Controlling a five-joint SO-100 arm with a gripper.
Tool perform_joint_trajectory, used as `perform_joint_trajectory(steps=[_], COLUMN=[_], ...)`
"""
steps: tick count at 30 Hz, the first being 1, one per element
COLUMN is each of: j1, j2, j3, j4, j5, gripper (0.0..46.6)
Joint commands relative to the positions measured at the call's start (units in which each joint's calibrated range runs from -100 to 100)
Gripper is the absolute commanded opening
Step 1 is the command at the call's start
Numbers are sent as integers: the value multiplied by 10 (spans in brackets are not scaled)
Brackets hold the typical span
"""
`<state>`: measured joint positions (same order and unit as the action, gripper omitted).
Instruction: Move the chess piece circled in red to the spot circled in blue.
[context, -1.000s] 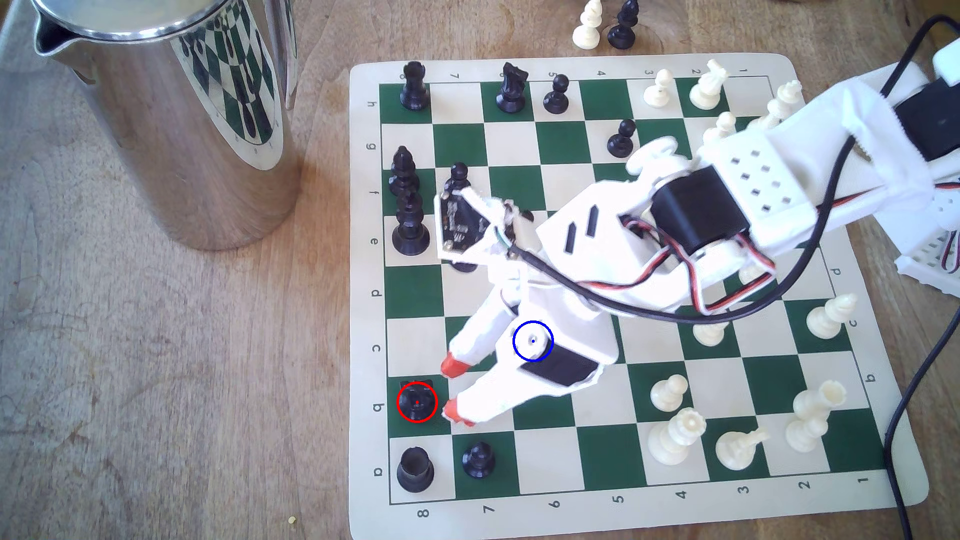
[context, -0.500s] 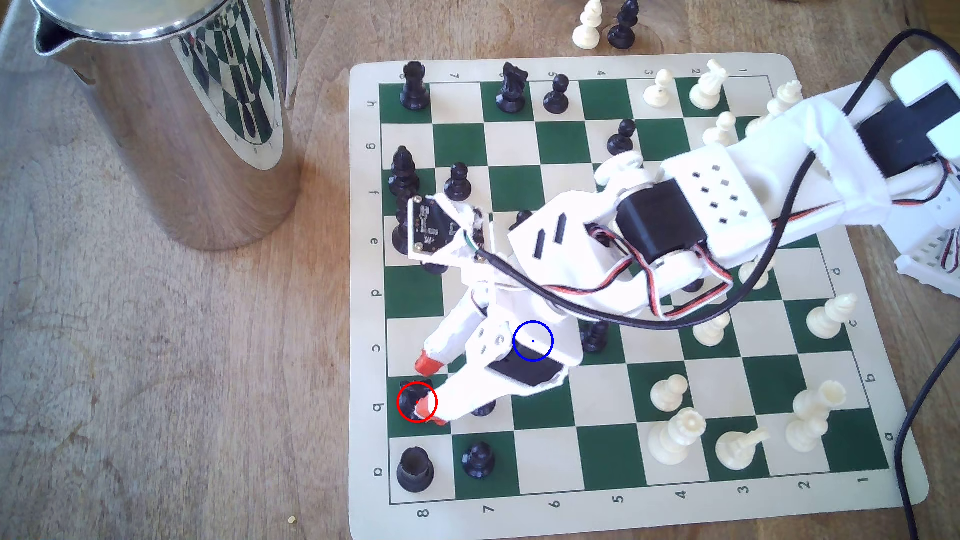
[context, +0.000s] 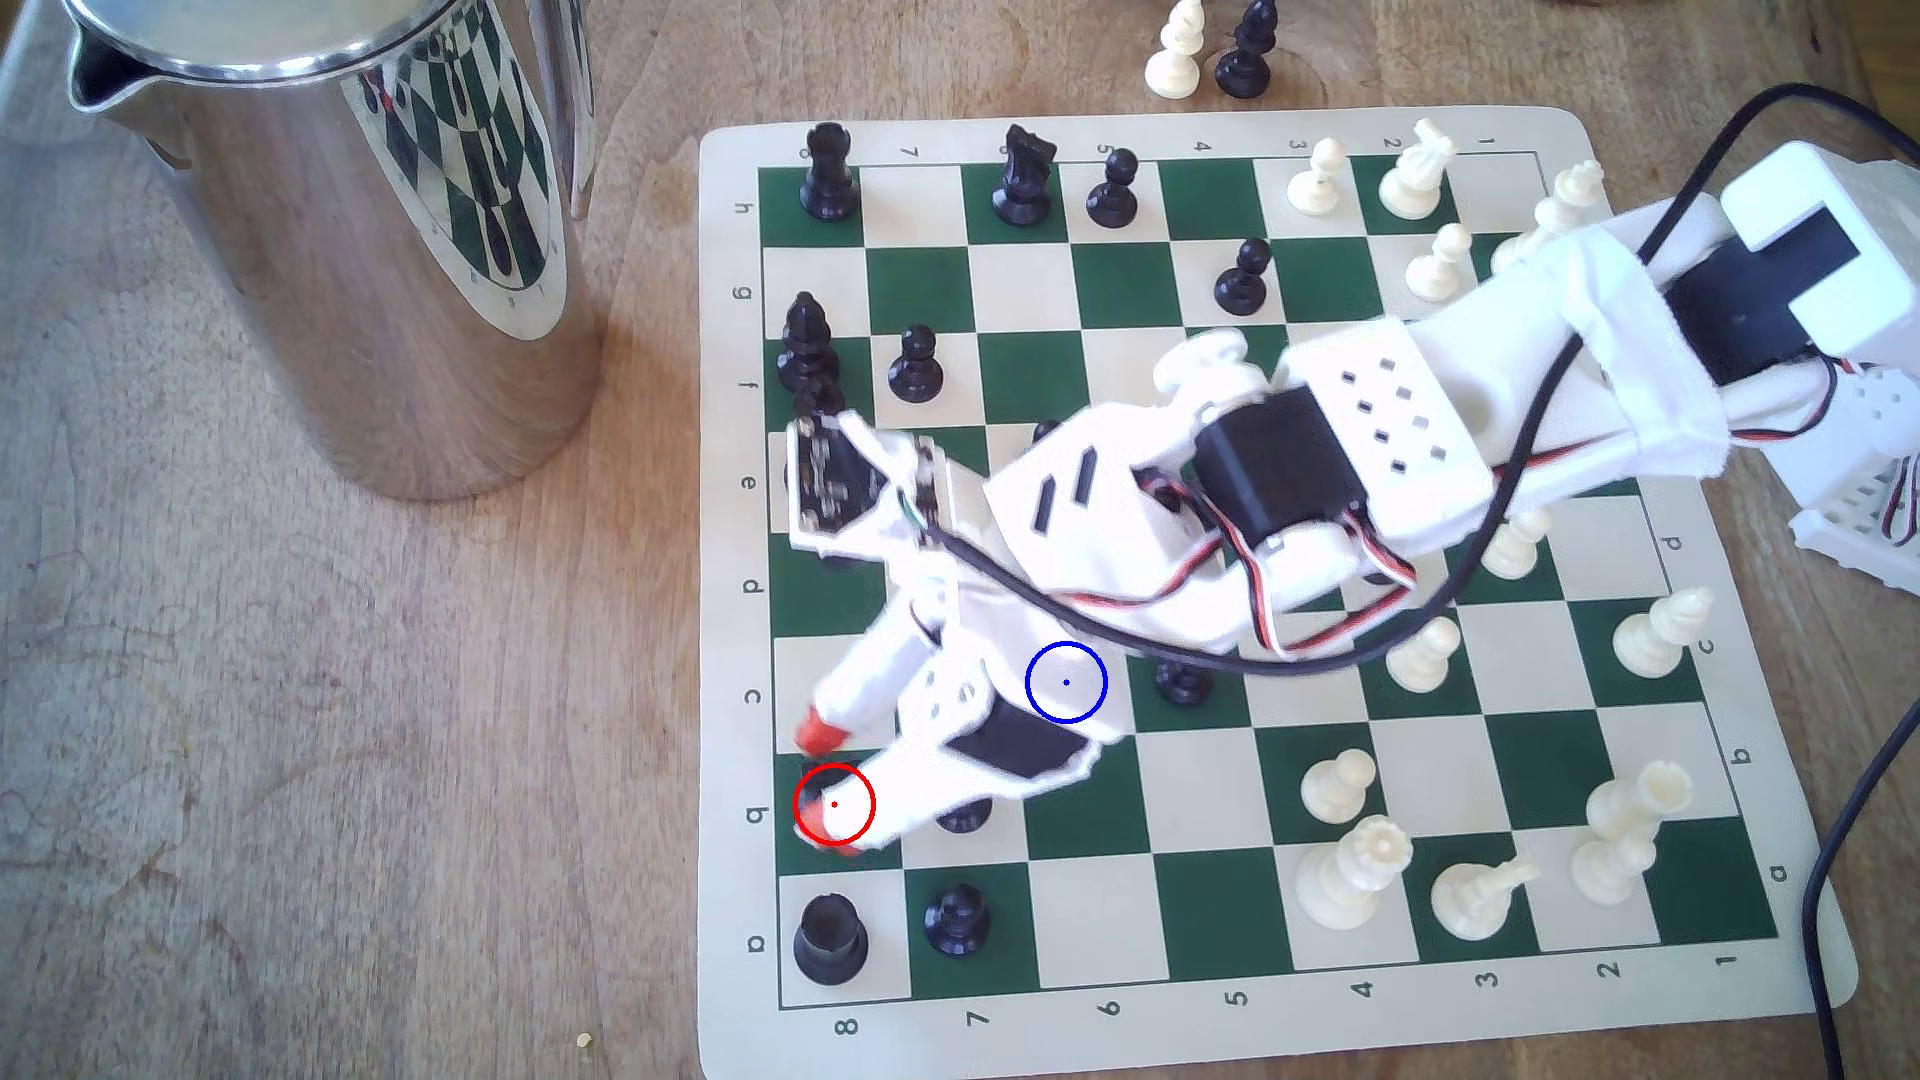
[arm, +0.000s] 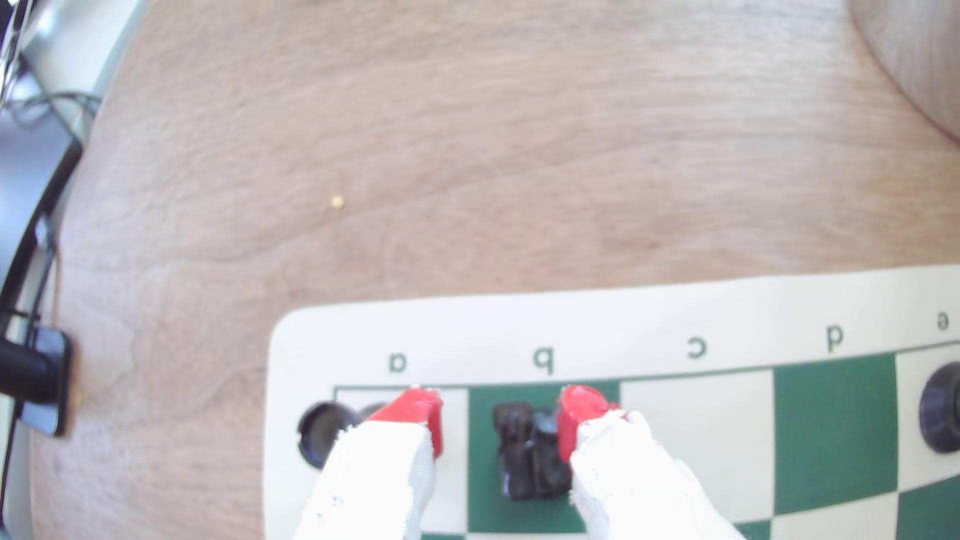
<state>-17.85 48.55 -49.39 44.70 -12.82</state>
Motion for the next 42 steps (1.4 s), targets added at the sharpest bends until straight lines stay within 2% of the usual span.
perform_joint_trajectory(steps=[1, 29, 32, 34, 35, 42], j1=[8, 4, 4, 4, 4, 4], j2=[-13, 23, 23, 23, 23, 19], j3=[-67, -67, -67, -67, -67, -67], j4=[-15, -10, -10, -10, -10, -6], j5=[3, 1, 1, 2, 2, 3], gripper=[126, 120, 91, 47, 3, 3])
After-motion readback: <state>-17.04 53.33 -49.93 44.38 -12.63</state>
